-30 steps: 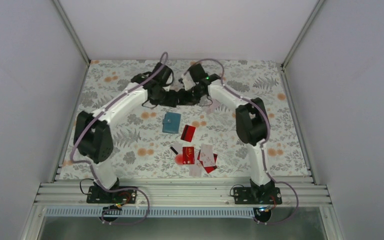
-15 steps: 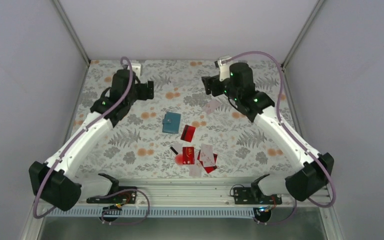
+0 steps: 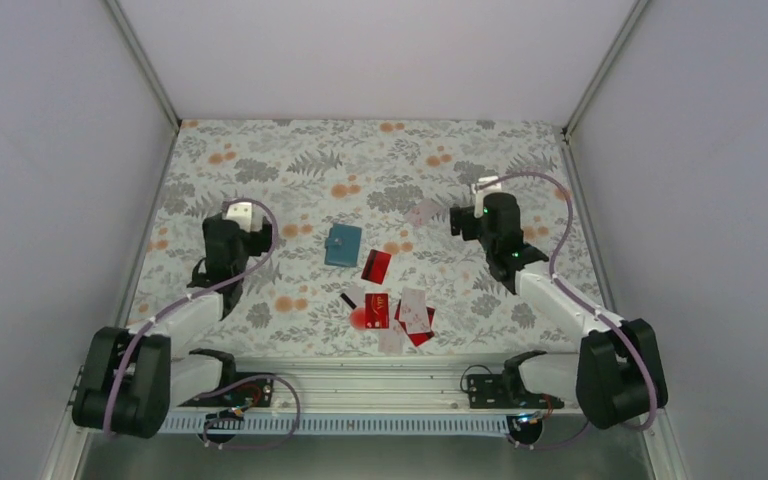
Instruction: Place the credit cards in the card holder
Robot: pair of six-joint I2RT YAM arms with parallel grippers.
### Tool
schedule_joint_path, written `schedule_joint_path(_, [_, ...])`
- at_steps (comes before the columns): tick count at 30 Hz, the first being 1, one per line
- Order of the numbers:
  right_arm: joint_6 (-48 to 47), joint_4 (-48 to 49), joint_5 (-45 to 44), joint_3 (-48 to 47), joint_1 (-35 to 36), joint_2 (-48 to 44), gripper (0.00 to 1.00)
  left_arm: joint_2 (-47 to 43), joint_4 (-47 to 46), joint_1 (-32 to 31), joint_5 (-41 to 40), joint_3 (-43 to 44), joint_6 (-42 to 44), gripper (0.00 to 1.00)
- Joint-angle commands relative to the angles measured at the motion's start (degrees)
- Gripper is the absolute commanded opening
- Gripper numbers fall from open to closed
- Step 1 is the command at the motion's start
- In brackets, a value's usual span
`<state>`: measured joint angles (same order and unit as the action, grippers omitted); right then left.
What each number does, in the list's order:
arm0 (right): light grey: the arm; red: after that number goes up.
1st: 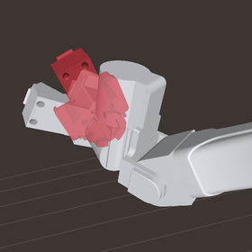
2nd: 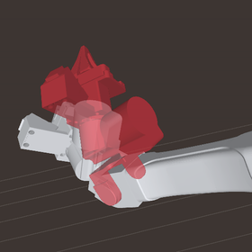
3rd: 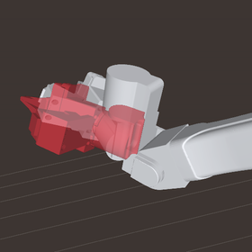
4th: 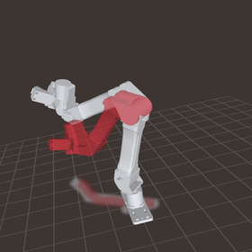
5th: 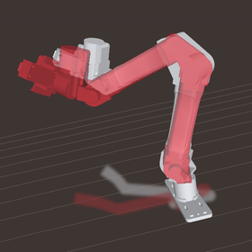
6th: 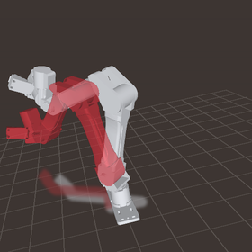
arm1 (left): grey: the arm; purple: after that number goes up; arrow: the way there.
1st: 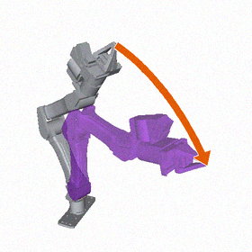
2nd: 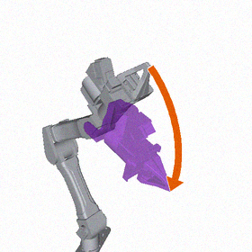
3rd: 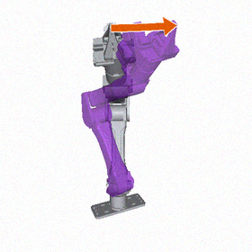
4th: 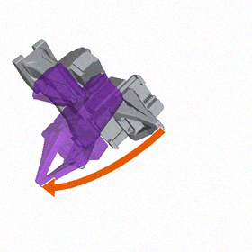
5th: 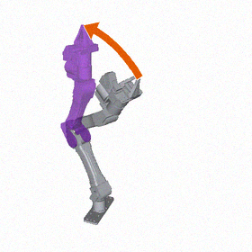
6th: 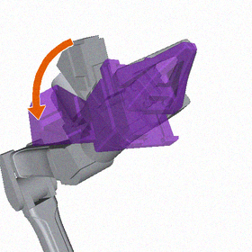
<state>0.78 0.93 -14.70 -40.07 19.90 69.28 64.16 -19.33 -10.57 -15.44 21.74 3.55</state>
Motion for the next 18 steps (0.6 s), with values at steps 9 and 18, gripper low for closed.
schedule_joint_path(9, [-10.1, 38.3, 12.3, 15.9, -13.5, 11.6, 0.99, 19.6, -34.7, 9.6, 13.9, -1.3, 4.5, 0.97])
schedule_joint_path(18, [-9.6, 46.4, 21.1, 15.9, -16.5, 14.0, 0.99, 24.6, -50.1, 11.5, 17.0, -7.1, 3.3, 1.0])
